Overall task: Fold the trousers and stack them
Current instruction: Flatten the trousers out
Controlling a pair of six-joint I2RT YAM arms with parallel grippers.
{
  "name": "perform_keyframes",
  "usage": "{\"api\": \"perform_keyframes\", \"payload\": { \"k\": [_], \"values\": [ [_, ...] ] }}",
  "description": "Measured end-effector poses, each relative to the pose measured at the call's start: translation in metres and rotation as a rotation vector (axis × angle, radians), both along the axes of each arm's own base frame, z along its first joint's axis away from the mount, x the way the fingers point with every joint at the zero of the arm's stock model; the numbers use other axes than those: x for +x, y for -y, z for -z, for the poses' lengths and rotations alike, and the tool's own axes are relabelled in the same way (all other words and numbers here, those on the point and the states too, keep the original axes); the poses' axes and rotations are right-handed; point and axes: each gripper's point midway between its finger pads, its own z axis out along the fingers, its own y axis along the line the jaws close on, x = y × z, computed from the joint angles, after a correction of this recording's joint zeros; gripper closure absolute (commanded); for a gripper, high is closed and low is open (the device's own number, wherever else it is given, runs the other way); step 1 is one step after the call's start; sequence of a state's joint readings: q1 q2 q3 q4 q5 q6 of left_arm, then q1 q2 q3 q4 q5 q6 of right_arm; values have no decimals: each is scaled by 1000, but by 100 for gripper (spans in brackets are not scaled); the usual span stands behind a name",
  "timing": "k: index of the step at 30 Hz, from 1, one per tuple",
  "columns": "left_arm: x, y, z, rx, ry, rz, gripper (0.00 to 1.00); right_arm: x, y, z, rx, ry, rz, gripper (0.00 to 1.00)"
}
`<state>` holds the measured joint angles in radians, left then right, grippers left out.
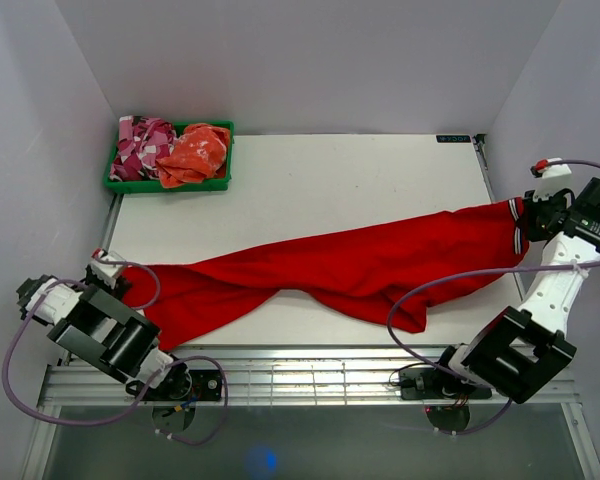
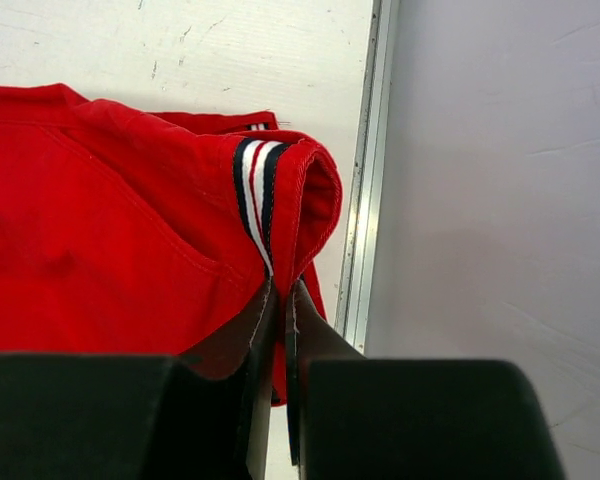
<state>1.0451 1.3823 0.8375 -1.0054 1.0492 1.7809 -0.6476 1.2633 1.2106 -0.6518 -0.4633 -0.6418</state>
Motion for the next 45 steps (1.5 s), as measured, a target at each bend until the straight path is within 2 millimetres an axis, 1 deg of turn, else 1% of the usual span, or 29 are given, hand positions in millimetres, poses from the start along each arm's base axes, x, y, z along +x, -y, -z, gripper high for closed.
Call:
{"api": "perform_keyframes", "payload": {
  "k": [3, 4, 5, 6, 7, 10, 12, 14, 16, 18, 23, 25, 26, 28, 30, 32, 33, 35, 37, 40, 42, 44, 45],
  "values": [
    [-12, -15, 0, 42, 20, -35, 38, -5, -3, -1, -22, 6, -13, 92],
    [-14, -18, -3, 38, 19, -46, 34, -6, -3, -1, -29, 9, -17, 92],
    [-14, -21, -6, 31, 21, -53, 9, -7, -4, -2, -36, 11, -22, 92],
    [-11, -27, -13, 26, 28, -59, 7, -8, -4, -2, -42, 11, -26, 92],
    [-8, -33, -20, 7, 28, -71, 2, -9, -5, -2, -48, 13, -30, 92],
    [2, -51, -36, -54, 26, -88, 2, -11, -6, 2, -59, 10, -40, 92],
    [5, -54, -38, -122, 7, -104, 2, -12, -7, 5, -59, 6, -48, 92],
    [8, -53, -34, -193, -29, -125, 2, -12, -8, 7, -57, 3, -56, 92],
    [14, -47, -30, -271, -84, -142, 2, -12, -9, 8, -59, 2, -64, 92],
    [21, -38, -25, -305, -143, -138, 2, -12, -9, 8, -60, 5, -71, 92],
    [45, -8, -8, -281, -326, -104, 2, -8, -10, 8, -44, -2, -84, 92],
    [52, 2, -3, -250, -385, -90, 5, -7, -10, 10, -32, -13, -90, 92],
    [55, 5, -3, -236, -407, -85, 9, -7, -10, 10, -25, -19, -93, 92],
    [64, 5, -5, -210, -437, -73, 12, -6, -12, 11, -13, -30, -101, 92],
    [80, 1, -11, -192, -442, -51, 17, -5, -13, 10, -7, -31, -110, 92],
    [98, 0, -16, -168, -439, -23, 18, -6, -15, 10, -1, -34, -117, 92],
    [106, 3, -16, -153, -441, -5, 20, -7, -15, 10, 0, -35, -120, 92],
    [117, 15, -15, -127, -443, 40, 20, -7, -16, 10, 2, -36, -124, 92],
    [125, 41, -12, -98, -464, 106, 21, -7, -17, 10, 4, -35, -128, 92],
    [134, 85, -7, -56, -480, 217, 21, -7, -18, 9, 6, -34, -133, 92],
    [134, 113, 2, -40, -503, 286, 20, -8, -19, 9, 9, -35, -134, 92],
    [127, 133, 17, -28, -543, 333, 19, -8, -19, 10, 12, -37, -136, 92],
    [122, 139, 26, -23, -566, 350, 19, -8, -20, 10, 12, -38, -136, 92]
  ]
}}
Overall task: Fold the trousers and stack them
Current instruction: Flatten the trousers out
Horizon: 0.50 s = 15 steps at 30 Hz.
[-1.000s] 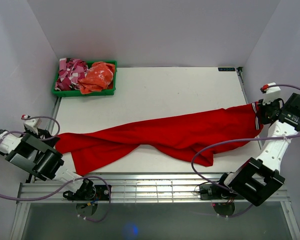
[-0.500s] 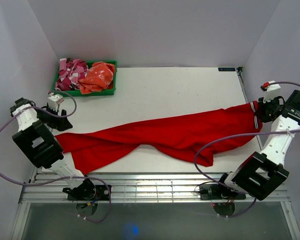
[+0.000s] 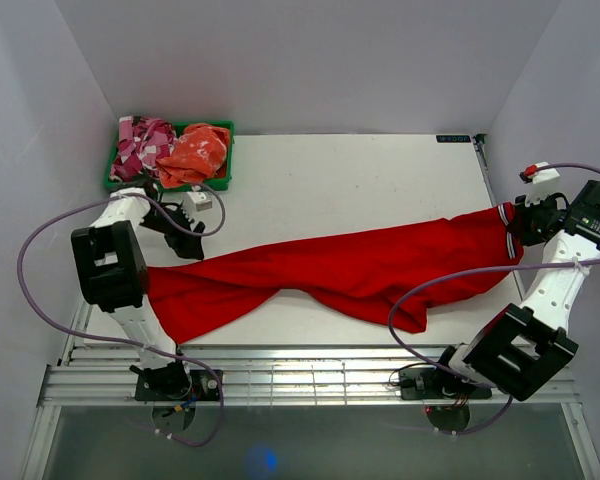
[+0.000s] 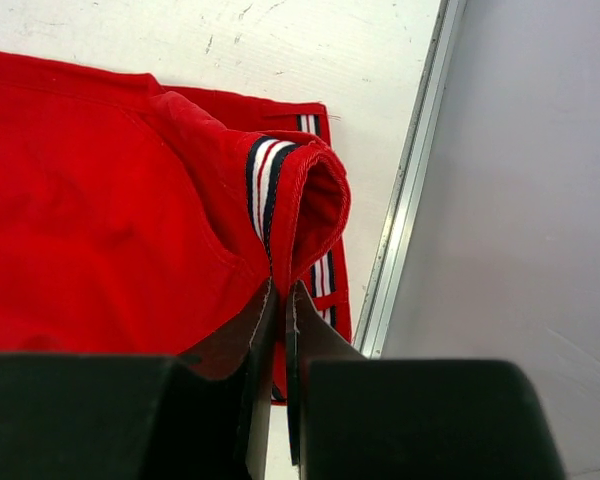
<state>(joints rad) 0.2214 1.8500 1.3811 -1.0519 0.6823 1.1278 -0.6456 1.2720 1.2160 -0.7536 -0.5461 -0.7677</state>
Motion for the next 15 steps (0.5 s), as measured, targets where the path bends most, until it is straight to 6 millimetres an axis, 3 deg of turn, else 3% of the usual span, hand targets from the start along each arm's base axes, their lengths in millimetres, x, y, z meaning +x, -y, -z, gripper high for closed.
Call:
{"api": "perform_keyframes", "payload": {
  "k": [5, 11, 15],
  "values": [
    [-33, 14, 38, 37, -107, 49, 16, 0, -1, 0, 2, 1, -3, 92],
    [-47, 17, 48, 82, -89, 91, 20, 1, 0, 2, 9, -4, -5, 92],
    [-60, 15, 51, 115, -79, 113, 49, 2, 0, 1, 8, -3, -6, 92]
  ]
}}
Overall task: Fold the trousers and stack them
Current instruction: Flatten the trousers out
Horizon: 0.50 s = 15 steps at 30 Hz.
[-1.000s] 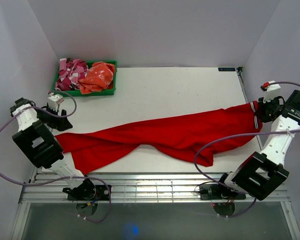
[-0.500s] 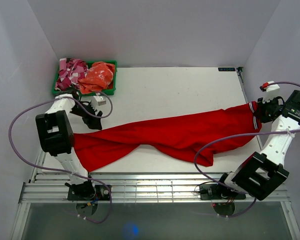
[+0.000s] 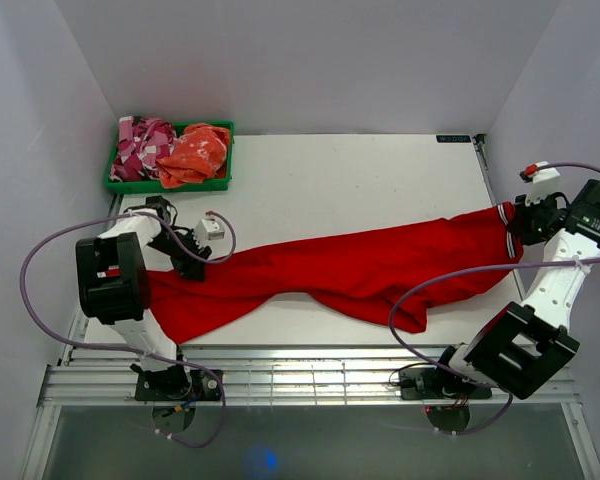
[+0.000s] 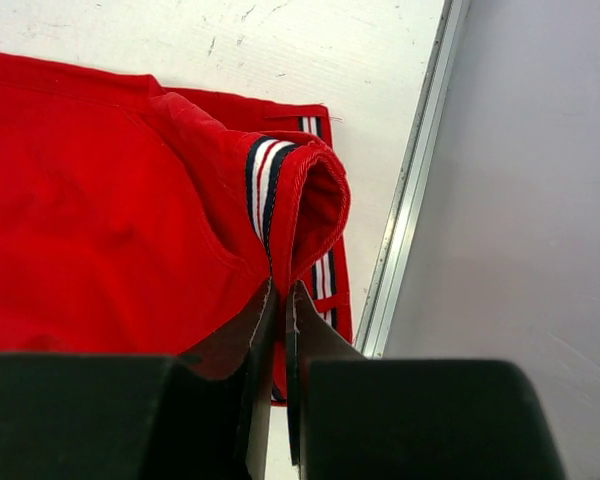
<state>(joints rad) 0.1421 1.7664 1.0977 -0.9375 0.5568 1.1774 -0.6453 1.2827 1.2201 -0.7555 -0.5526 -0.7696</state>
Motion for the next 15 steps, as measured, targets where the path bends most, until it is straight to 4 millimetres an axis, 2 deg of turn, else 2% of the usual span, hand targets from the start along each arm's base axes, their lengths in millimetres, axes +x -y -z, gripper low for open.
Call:
{"api": "perform_keyframes", "payload": {
  "k": [1, 3, 5, 8, 11, 15],
  "values": [
    [-4, -1, 1, 10, 0, 2, 63, 0, 0, -1, -1, 2, -1, 92],
    [-9, -4, -1, 27, 8, -8, 73, 1, 0, -3, -2, 4, -1, 92],
    [-7, -9, -11, 39, 48, -32, 100, 1, 0, -5, -5, 9, -2, 92],
    [3, -21, -42, 62, 166, -86, 100, 1, -1, -8, -7, 16, -3, 92],
    [11, -39, -81, 95, 319, -147, 100, -1, -4, -14, -6, 32, -7, 92],
    [7, -61, -121, 121, 458, -216, 100, -6, -8, -25, 6, 58, -3, 92]
  ]
}}
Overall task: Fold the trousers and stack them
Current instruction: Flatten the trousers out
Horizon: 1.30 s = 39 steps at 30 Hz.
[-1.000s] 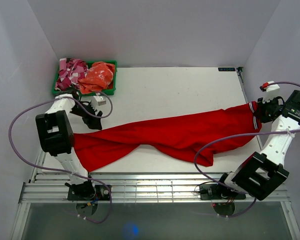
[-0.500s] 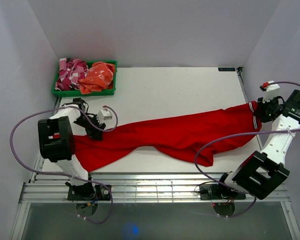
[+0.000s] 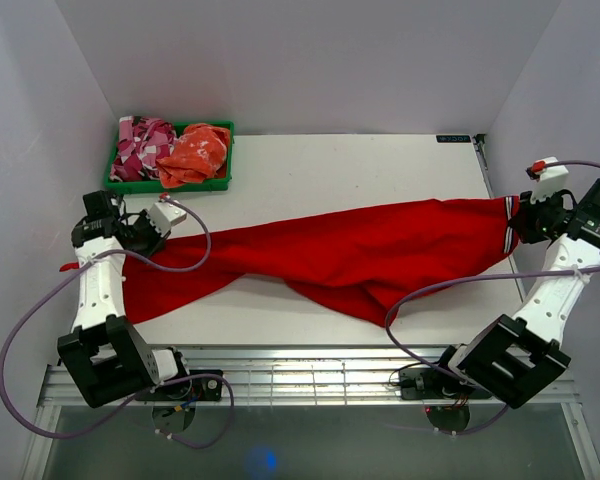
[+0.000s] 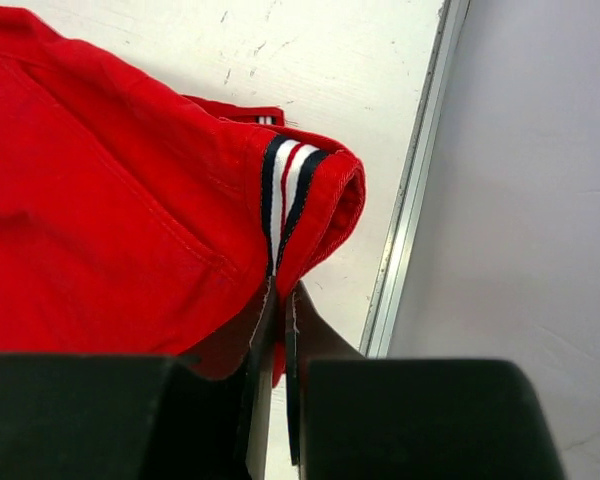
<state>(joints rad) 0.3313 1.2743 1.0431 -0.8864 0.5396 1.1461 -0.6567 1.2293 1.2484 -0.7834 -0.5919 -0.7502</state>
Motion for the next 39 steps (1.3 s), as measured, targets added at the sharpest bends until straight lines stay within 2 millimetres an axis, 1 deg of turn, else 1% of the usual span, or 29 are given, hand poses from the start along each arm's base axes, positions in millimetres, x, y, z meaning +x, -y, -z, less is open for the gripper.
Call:
{"api": "perform_keyframes", "payload": {
  "k": [2, 5, 7, 9, 14, 17, 19, 21, 24, 28, 30, 32, 37, 39],
  "values": [
    [-4, -8, -8, -2, 15, -24, 100, -2, 0, -7, 9, 16, 9, 92],
    [-9, -13, -10, -24, 8, -41, 100, -4, 4, -19, 19, 44, 24, 92],
    [-10, -12, -11, -40, 5, -44, 94, -6, 6, -25, 31, 59, 32, 92],
    [-11, -11, -12, -52, 5, -41, 93, -7, 7, -27, 38, 65, 38, 92],
    [-12, -6, -11, -73, 3, -27, 83, -9, 7, -25, 37, 61, 36, 92],
    [-14, -3, -1, -96, -22, -11, 81, -9, 8, -22, 31, 57, 28, 92],
    [-16, 0, 13, -123, -61, 3, 82, -9, 8, -20, 28, 53, 24, 92],
    [-21, 4, 28, -154, -108, 15, 81, -10, 8, -17, 27, 46, 20, 92],
    [-29, 11, 49, -188, -173, 33, 73, -12, 7, -12, 28, 31, 11, 92],
    [-35, 20, 66, -209, -215, 49, 61, -15, 6, -3, 24, 13, -4, 92],
    [-35, 25, 69, -213, -220, 55, 57, -17, 5, 3, 27, 0, -11, 92],
    [-31, 28, 70, -210, -209, 62, 55, -19, 4, 7, 29, -9, -17, 92],
    [-16, 36, 69, -204, -175, 69, 50, -20, 2, 8, 28, -12, -28, 92],
    [-9, 38, 70, -203, -168, 62, 50, -19, 2, 8, 30, -11, -31, 92]
  ]
}}
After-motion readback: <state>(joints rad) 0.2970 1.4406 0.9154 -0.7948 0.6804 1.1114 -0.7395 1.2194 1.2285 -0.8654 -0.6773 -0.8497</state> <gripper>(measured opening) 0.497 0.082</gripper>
